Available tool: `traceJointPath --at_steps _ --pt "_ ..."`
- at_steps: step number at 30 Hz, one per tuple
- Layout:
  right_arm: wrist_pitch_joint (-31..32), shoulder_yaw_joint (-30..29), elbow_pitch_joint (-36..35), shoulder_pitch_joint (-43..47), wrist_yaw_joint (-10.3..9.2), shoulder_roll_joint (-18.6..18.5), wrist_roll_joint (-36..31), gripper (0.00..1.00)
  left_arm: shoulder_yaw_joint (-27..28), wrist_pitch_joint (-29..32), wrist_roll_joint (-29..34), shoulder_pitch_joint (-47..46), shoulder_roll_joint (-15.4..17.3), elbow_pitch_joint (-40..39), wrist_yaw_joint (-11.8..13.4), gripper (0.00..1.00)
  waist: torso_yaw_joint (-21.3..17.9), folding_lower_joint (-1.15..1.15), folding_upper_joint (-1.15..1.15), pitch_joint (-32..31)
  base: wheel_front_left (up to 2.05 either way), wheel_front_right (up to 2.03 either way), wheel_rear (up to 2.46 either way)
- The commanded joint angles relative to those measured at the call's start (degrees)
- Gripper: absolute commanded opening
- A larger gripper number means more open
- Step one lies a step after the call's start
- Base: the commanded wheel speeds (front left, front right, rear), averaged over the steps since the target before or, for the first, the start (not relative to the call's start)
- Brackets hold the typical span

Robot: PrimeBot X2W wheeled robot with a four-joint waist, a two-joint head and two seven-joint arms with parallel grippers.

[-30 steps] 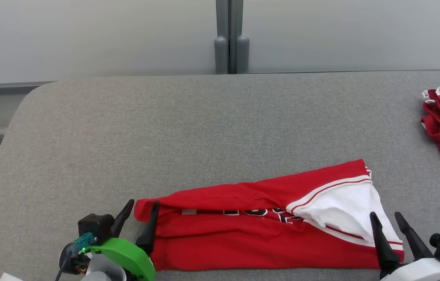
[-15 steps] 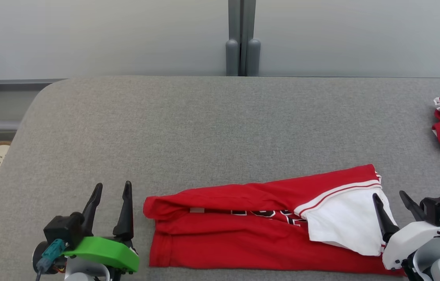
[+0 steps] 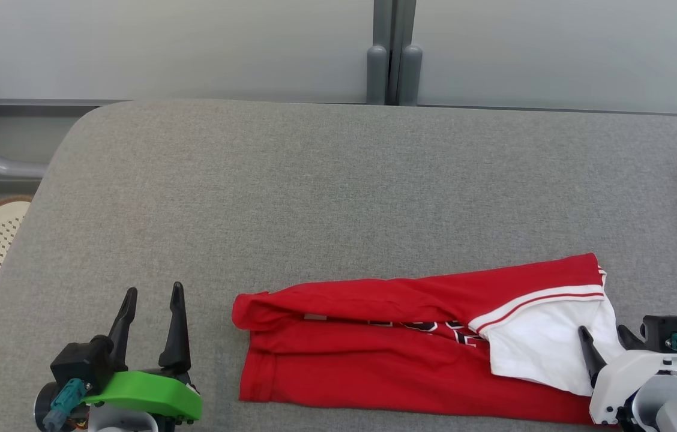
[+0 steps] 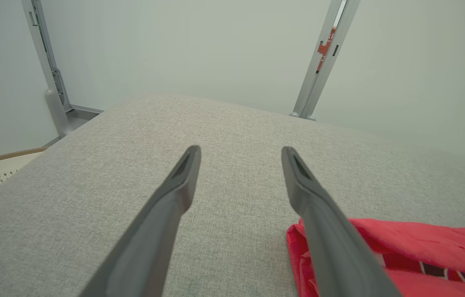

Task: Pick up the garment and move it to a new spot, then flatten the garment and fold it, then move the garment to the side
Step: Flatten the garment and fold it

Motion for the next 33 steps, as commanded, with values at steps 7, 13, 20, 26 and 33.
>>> traceJointPath --at_steps 7,13,20,26,33 --pt "2.75 4.29 5.01 1.04 -0.09 1.58 5.77 0.00 2.88 -0.16 2.63 1.32 -1.70 0.39 -1.62 1.00 0.09 0.00 0.00 -0.31 0.00 0.00 0.00" --pt "0.79 5.30 5.92 0.03 -0.19 -1.37 8.28 0.00 4.70 -0.16 4.13 1.85 -2.48 0.80 -2.49 1.00 -0.77 0.00 0.00 -1.38 0.00 0.00 0.00" --pt "-2.02 2.10 7.36 0.29 -0.13 -7.16 10.48 0.00 6.05 -0.16 5.25 3.29 -2.89 0.99 -3.21 1.00 -1.83 0.00 0.00 -3.86 0.00 0.00 0.00" --pt "-2.66 -0.41 6.23 0.44 -0.11 -10.91 11.45 0.00 7.30 -0.16 5.98 4.33 -3.13 0.63 -3.46 1.00 -2.90 0.00 0.00 -4.91 0.00 0.00 0.00" --pt "-0.22 0.44 -1.95 -0.75 -0.08 -8.40 13.38 0.00 8.39 -0.16 6.70 5.38 -3.41 0.59 -3.78 1.00 -4.27 0.00 0.00 -6.05 0.00 0.00 0.00"
